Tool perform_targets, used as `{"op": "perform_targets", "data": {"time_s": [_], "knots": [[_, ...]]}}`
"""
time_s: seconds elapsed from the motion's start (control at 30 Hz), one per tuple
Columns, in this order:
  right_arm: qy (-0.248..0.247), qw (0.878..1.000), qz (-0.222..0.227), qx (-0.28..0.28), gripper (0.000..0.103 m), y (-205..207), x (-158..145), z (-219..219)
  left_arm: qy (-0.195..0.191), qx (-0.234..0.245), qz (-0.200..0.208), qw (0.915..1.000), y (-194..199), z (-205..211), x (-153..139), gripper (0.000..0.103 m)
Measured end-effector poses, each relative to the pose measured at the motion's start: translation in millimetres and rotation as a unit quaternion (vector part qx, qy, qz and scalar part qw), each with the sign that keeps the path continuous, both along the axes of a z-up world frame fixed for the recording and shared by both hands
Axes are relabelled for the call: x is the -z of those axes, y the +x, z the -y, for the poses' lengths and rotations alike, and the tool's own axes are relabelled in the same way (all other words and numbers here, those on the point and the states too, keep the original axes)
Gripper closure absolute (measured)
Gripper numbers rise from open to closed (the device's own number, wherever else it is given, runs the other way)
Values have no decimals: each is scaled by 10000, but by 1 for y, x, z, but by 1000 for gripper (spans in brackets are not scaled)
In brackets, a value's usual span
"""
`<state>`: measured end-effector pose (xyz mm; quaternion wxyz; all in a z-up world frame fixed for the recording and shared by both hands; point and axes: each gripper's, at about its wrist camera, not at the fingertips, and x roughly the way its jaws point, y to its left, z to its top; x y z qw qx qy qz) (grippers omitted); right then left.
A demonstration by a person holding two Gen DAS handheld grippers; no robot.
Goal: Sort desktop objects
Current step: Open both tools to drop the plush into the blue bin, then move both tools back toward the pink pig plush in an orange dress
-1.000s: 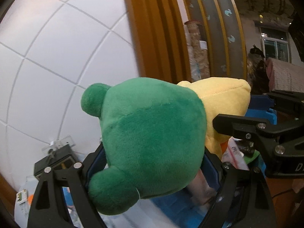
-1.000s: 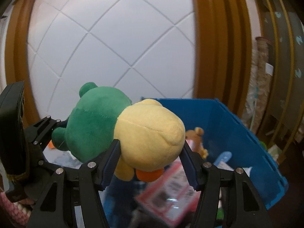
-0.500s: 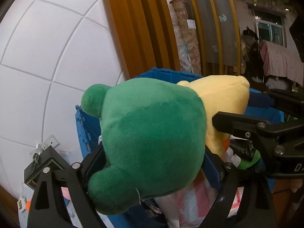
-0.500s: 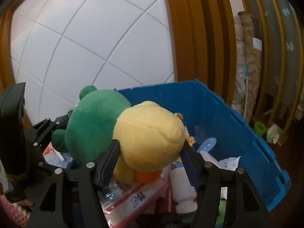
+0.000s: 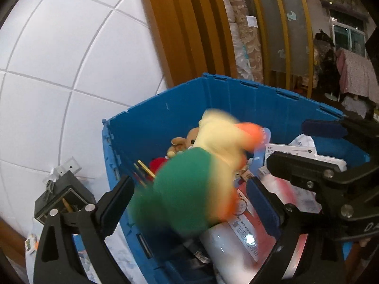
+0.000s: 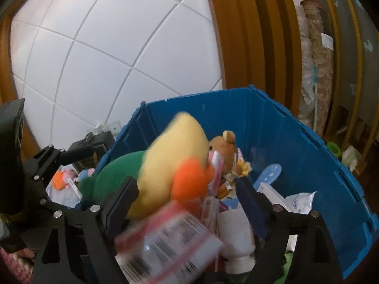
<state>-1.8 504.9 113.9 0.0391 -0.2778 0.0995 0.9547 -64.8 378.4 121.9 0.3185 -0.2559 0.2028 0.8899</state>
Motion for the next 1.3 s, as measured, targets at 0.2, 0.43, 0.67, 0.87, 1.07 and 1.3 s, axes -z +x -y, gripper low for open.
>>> {"op": "perform_targets", "data": {"time_s": [0.2, 0.43, 0.67, 0.87, 1.07, 1.3], "knots": [[12, 10000, 12, 27, 10, 1, -1, -3, 117, -69, 48, 9999, 0, 11, -2, 6], [2, 10000, -17, 45, 0, 4, -5, 3, 336, -226, 16, 9992, 6, 33, -7, 6], [-18, 10000, -90, 19, 0, 12, -14, 18, 697, -598, -126, 9957, 17, 73, -15, 6], [81, 9993, -273, -230, 0, 20, -25, 54, 973, -1033, -131, 9898, 22, 131, -13, 6], [207, 9968, -408, -653, 0, 17, -34, 112, 1192, -1416, -2, 9827, 20, 195, -6, 6], [357, 9903, -358, -1292, 0, -2, -30, 192, 1251, -1941, 69, 9730, 15, 272, 5, 6]]}}
